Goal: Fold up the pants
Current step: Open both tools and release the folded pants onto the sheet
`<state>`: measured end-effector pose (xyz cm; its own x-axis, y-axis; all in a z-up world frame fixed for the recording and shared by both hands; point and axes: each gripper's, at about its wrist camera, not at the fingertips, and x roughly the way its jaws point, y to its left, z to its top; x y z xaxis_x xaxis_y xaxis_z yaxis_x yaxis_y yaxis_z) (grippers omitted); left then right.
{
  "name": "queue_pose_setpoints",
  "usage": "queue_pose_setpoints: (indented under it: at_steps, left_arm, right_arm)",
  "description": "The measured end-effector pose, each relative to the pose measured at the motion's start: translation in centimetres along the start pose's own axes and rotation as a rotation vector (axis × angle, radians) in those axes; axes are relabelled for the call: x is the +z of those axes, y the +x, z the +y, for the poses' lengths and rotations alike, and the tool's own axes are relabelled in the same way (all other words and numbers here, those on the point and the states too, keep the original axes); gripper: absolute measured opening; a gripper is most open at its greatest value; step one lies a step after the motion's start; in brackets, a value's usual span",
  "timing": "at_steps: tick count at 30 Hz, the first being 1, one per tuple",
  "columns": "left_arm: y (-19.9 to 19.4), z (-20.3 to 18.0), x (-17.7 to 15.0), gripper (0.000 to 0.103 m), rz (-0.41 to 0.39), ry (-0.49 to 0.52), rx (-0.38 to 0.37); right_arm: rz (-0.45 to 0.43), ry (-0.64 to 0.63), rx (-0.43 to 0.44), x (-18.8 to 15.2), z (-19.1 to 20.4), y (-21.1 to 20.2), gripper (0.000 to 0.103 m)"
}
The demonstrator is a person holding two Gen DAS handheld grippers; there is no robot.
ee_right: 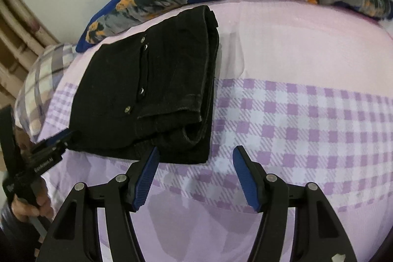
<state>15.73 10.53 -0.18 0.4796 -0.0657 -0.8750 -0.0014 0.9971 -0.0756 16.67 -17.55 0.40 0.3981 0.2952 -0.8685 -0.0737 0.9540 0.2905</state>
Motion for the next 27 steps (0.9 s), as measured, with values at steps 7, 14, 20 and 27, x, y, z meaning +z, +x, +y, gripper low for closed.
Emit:
queue_pose_setpoints:
  at_steps: [7,14,20,27]
  left_arm:
    - [-1.1,0.0,0.0,0.055,-0.011,-0.015,0.017]
    - [-4.3,-0.2,-1.1,0.055,-0.043,-0.019,0.023]
    - [-6.7,0.0,-2.1,0.055,-0.044,-0.069,0.021]
    - [-8.7,-1.6,-2.9,0.055,-0.072,-0.063,0.039]
  right_arm:
    - [-0.072,0.077,0.03,1.2,-0.4,-2.0,0.06]
    - [-0.051,0.072,-0.036,1.7,-0.5,0.1,0.06]
    - [-0.064,0.051,-0.053,1.2,-0.3,0.0,0.061]
    - [-0.088,-0.044,-0.099,-0.9,2.0,-1.9,0.062]
